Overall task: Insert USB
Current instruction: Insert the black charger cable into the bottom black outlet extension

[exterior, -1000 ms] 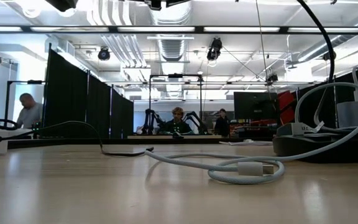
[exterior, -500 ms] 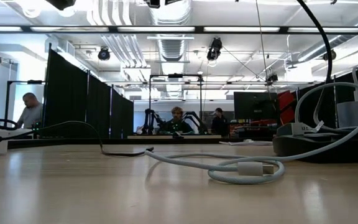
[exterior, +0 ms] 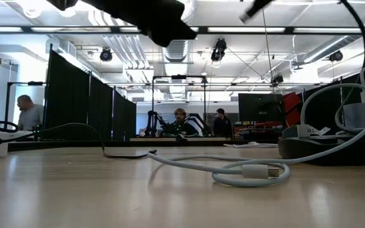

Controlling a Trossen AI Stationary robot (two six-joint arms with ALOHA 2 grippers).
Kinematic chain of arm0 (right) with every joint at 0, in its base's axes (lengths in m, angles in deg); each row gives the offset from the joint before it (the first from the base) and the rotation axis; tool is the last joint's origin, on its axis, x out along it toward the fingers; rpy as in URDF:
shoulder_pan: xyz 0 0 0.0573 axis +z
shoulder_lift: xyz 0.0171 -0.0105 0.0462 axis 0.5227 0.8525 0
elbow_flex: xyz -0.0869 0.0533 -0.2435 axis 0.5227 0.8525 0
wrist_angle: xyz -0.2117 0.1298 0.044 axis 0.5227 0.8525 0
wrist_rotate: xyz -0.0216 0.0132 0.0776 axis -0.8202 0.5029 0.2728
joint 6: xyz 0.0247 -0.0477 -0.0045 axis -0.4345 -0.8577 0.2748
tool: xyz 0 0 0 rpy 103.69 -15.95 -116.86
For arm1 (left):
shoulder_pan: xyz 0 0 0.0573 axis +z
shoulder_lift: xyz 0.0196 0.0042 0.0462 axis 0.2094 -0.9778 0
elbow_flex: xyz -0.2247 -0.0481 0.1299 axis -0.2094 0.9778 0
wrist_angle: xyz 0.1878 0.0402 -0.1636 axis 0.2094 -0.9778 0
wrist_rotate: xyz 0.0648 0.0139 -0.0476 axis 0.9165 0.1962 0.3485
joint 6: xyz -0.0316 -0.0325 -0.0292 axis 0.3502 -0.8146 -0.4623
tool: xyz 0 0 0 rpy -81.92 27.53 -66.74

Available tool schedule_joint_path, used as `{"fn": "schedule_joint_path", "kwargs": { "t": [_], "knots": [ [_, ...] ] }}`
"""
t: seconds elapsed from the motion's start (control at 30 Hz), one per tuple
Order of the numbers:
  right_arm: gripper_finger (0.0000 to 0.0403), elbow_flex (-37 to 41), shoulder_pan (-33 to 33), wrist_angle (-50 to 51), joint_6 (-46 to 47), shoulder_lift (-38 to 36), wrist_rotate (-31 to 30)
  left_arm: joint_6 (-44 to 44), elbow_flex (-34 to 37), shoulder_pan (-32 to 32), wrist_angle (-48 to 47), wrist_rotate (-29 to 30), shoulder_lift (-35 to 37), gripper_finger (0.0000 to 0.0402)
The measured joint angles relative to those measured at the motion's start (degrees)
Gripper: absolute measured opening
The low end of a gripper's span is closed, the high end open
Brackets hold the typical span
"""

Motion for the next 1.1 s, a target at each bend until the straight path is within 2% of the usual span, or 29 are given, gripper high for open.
{"fn": "schedule_joint_path", "kwargs": {
  "t": [0.1, 0.33, 0.43, 0.83, 1.1],
  "knots": [
    [0.0018, -0.9, 0.0, 3.9, 2.7, 5.8, 5.4, -2.9, 0.0, 0.0, -2.8, 5.4, 0.7, 0.0117],
    [0.0018, -1.4, 0.1, 7.3, 5.4, 15.8, 18.6, -11.3, 0.0, 0.0, -11.7, 7.0, 3.7, 0.0102],
    [0.0018, -1.3, 0.1, 8.1, 6.7, 18.3, 22.0, -12.5, 0.0, 0.0, -13.3, 7.1, 4.2, 0.0094],
    [0.0018, -0.9, -0.5, 9.2, 7.6, 24.1, 23.0, -13.5, 0.0, 0.0, -14.2, 7.0, 4.4, 0.0066],
    [0.0018, 0.1, -1.8, 9.3, 7.5, 24.3, 22.7, -13.6, 0.0, 0.0, -14.2, 7.0, 4.4, 0.0068]
  ]
}}
